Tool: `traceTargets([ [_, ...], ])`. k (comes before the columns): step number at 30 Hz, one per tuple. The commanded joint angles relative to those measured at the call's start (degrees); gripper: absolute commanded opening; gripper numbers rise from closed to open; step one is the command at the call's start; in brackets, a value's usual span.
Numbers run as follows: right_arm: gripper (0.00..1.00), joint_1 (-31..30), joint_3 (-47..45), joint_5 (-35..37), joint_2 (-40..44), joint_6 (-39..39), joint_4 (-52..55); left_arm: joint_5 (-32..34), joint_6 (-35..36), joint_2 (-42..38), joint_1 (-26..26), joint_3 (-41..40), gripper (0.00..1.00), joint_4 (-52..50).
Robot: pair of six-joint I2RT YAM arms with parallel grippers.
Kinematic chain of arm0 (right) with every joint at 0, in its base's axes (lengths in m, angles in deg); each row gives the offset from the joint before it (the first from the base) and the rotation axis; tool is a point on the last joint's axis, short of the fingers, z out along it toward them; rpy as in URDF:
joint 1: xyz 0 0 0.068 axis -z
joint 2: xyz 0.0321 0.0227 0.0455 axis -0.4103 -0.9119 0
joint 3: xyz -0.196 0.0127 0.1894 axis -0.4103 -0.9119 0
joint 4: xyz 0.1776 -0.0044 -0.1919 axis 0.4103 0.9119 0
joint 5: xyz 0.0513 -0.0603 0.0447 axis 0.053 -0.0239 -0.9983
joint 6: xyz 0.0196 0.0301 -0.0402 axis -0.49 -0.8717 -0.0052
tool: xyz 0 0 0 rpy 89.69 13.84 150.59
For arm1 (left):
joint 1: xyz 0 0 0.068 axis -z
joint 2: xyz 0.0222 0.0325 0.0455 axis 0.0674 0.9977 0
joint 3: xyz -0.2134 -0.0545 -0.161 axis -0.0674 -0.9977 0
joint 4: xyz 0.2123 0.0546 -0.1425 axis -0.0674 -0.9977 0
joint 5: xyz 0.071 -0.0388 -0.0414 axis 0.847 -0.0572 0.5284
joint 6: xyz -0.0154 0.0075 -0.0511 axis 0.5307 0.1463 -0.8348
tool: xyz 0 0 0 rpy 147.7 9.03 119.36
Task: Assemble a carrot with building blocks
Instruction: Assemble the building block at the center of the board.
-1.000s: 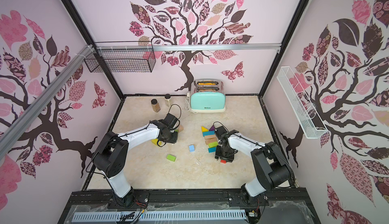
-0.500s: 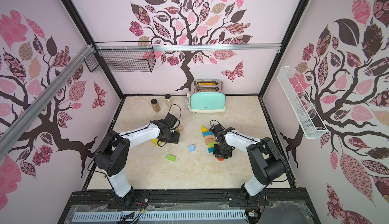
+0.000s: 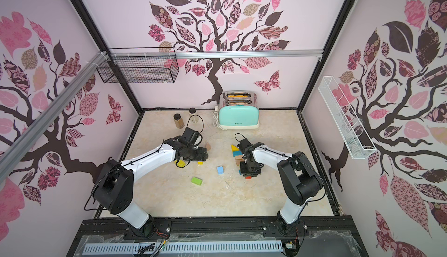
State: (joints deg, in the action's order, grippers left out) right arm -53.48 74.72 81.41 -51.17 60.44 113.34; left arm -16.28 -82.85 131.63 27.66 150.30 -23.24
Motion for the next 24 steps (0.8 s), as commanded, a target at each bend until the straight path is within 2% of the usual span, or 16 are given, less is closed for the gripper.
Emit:
traceTargets([
  [1,0.22,-1.5,1.9,-0.6,-1.2,0.8,-0.3,-1.4,-0.8,-0.9,-0.2,-0.5,0.72,0.9],
  [7,0.24,-1.7,1.9,2.2,-1.4,0.3,-0.6,-1.7,-0.6,-1.0,-0.2,-0.5,0.73,1.0],
  [19,0.47,-1.7,1.8,2.6,-0.9,-0.4,-1.7,-2.1,-0.8,-2.7,-0.2,-1.5,0.78,1.3],
  [24,0.5,-1.7,2.1,2.1,1.4,-0.4,-0.6,-2.4,-1.7,-4.4,-0.2,-2.3,0.79,1.9],
])
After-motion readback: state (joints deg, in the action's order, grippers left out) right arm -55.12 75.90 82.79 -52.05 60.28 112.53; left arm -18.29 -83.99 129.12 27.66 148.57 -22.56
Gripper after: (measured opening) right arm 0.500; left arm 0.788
